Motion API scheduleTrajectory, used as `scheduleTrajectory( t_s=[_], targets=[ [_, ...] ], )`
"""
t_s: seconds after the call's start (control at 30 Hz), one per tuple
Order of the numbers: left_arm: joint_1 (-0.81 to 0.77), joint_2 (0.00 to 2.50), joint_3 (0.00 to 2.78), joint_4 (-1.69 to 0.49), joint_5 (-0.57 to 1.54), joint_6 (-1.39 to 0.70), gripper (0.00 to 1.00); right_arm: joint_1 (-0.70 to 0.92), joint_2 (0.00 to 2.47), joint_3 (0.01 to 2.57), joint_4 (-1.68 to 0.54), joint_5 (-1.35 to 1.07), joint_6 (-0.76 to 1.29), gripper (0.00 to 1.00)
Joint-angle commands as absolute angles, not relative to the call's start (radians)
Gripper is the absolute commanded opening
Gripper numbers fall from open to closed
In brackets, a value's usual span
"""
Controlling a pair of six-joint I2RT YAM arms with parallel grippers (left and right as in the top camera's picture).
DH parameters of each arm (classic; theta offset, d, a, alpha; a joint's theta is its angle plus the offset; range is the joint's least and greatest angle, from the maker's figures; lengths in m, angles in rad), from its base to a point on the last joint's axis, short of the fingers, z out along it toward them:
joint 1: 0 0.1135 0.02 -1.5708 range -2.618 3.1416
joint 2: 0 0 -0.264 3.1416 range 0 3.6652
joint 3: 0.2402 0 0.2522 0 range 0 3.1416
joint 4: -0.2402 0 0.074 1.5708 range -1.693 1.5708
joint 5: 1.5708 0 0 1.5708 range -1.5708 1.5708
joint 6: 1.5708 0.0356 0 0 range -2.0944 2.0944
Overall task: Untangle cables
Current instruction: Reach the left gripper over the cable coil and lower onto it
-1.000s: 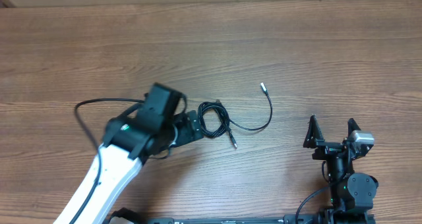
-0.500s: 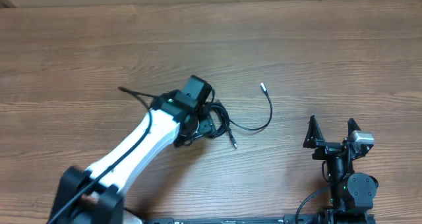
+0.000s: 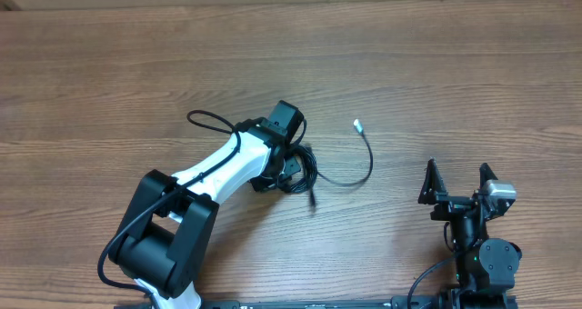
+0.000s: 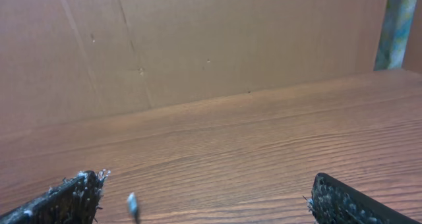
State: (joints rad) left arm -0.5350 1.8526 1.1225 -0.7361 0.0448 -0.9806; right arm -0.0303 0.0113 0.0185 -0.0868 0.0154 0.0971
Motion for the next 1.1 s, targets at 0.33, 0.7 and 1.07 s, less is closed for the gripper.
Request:
scheduleTrajectory(
  t_s=[0.33,0.7,1.07],
  targets=[
    [-0.537,1.923,1.096,-0.750,0.091,-1.008,0.04,-0.025,0.003,0.008,-0.082,0.025,0.101,1.00],
    [-0.584,1.923,1.076,-0.932,0.107,-1.394,0.04,-0.025,0.003,0.008,-0.082,0.025,0.101,1.00],
    [-0.599,1.923,1.076,-0.945,0.365,-1.501,0.04,-0.025,0.003,0.008,-0.082,0.025,0.101,1.00]
  ],
)
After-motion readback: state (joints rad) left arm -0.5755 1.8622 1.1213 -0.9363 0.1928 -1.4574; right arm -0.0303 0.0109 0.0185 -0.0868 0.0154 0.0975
